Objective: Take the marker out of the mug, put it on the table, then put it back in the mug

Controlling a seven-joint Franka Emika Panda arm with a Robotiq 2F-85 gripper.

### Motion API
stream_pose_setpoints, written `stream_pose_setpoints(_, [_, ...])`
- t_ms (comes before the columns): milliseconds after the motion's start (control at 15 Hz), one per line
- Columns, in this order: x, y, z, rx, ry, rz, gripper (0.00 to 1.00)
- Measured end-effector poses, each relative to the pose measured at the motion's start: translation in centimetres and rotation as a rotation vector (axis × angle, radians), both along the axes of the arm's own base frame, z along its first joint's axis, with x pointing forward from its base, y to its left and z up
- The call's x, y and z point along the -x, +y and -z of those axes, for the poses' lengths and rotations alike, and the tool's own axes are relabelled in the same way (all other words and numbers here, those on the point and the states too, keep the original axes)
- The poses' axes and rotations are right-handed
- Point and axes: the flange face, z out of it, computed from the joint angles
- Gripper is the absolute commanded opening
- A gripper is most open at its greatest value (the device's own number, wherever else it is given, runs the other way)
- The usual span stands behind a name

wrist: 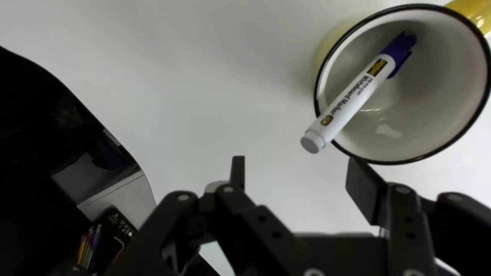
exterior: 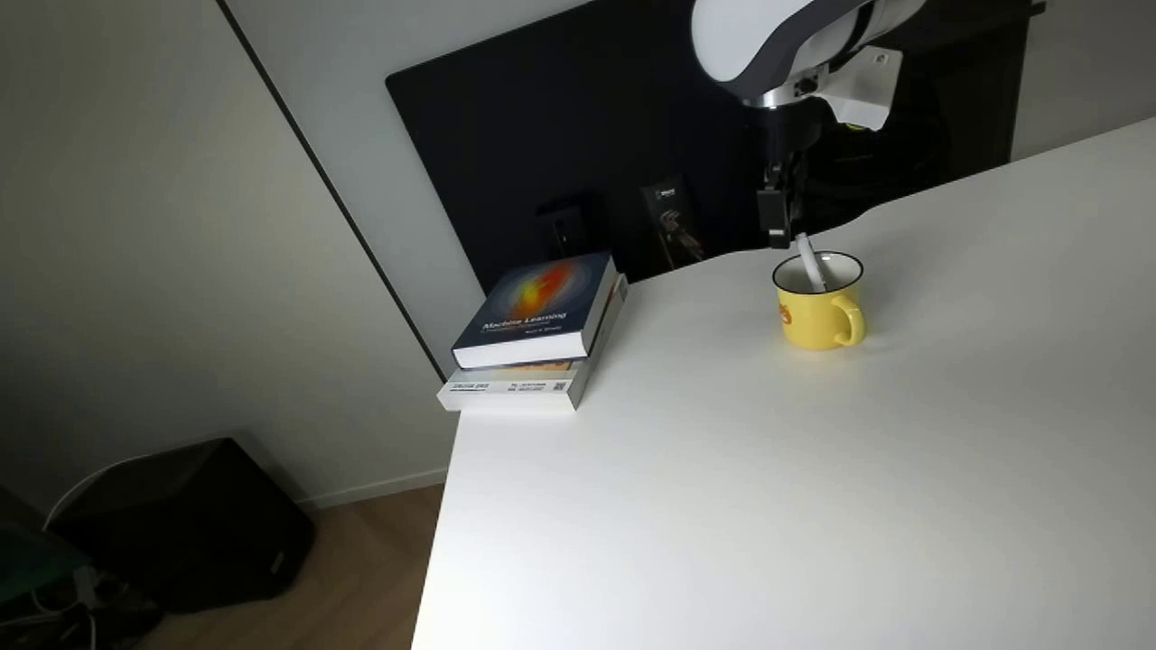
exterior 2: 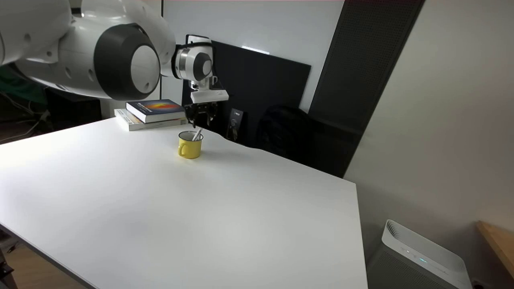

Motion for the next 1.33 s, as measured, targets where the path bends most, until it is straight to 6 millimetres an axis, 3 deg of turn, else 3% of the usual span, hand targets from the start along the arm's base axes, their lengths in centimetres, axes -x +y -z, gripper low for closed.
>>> stream_pose_setpoints(1333, [-0.1,-1.6,0.1,-0.006,0.03,0.102,1.0])
